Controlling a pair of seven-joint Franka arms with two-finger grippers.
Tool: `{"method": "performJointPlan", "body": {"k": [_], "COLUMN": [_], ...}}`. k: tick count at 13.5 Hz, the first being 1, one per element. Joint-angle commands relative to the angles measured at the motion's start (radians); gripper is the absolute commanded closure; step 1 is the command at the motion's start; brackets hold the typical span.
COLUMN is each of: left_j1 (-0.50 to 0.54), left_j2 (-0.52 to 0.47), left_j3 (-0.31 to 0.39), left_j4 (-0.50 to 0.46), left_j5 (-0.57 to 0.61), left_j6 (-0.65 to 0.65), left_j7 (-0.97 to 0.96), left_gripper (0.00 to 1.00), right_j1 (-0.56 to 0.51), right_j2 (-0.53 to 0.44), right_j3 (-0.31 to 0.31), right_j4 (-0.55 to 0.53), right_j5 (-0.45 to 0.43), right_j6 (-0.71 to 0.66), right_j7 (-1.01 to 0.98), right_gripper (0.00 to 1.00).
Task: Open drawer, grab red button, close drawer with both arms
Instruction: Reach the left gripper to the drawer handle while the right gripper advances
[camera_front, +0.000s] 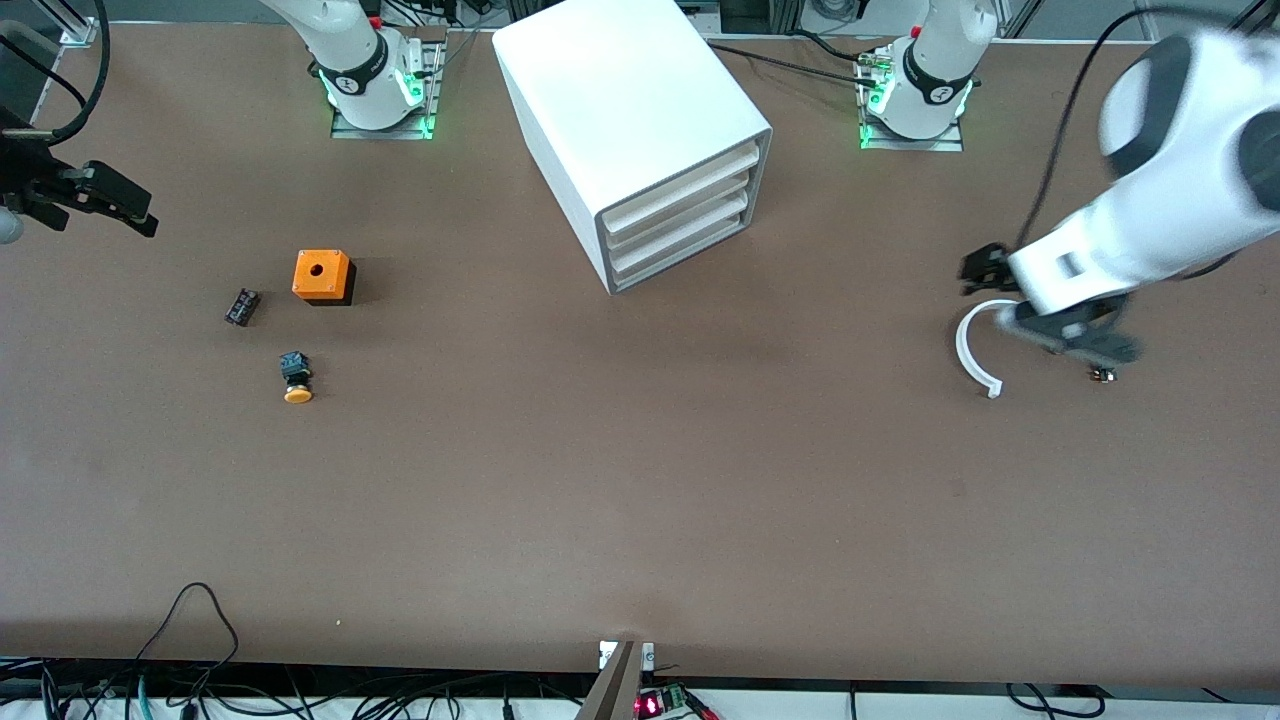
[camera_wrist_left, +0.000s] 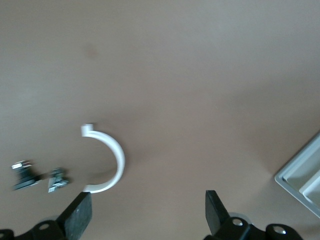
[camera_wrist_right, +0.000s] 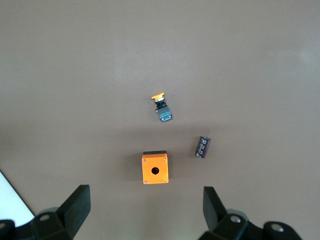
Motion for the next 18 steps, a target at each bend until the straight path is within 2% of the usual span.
{"method": "performJointPlan", "body": {"k": [1, 5, 9, 13, 15, 18], "left_j1": [-0.001, 0.013, 0.013, 0.008, 0.005, 0.005], "left_j2": [0.118, 0.193, 0.236, 0.241, 0.242, 0.241], "left_j3": [-0.026, -0.026, -0.044, -0.135, -0.158, -0.193], "left_j4": [0.007, -0.063, -0.266, -0.346, -0.396, -0.455], "left_j5": [-0.096, -0.356, -0.713, -0.801, -0.887, -0.944], "left_j6": [0.012, 0.009, 0.058, 0.063, 0.08, 0.098], "left_j7": [0.02, 0.063, 0.268, 0.351, 0.426, 0.519], "left_gripper": [0.0, 0.0, 0.0, 0.0, 0.0, 0.01], "right_j1": [-0.004, 0.006, 0.063, 0.075, 0.083, 0.115], "right_j2": [0.0, 0.037, 0.15, 0.167, 0.169, 0.178], "right_j3": [0.001, 0.004, 0.009, 0.009, 0.01, 0.01], "right_j4": [0.01, 0.031, 0.054, 0.082, 0.088, 0.085], "right_j5": [-0.003, 0.001, 0.001, 0.009, 0.011, 0.011], "right_j6": [-0.001, 0.005, 0.004, 0.005, 0.005, 0.004], "right_j7": [-0.007, -0.004, 0.005, -0.007, -0.009, -0.01], "right_gripper": [0.0, 0.0, 0.0, 0.0, 0.0, 0.0]}}
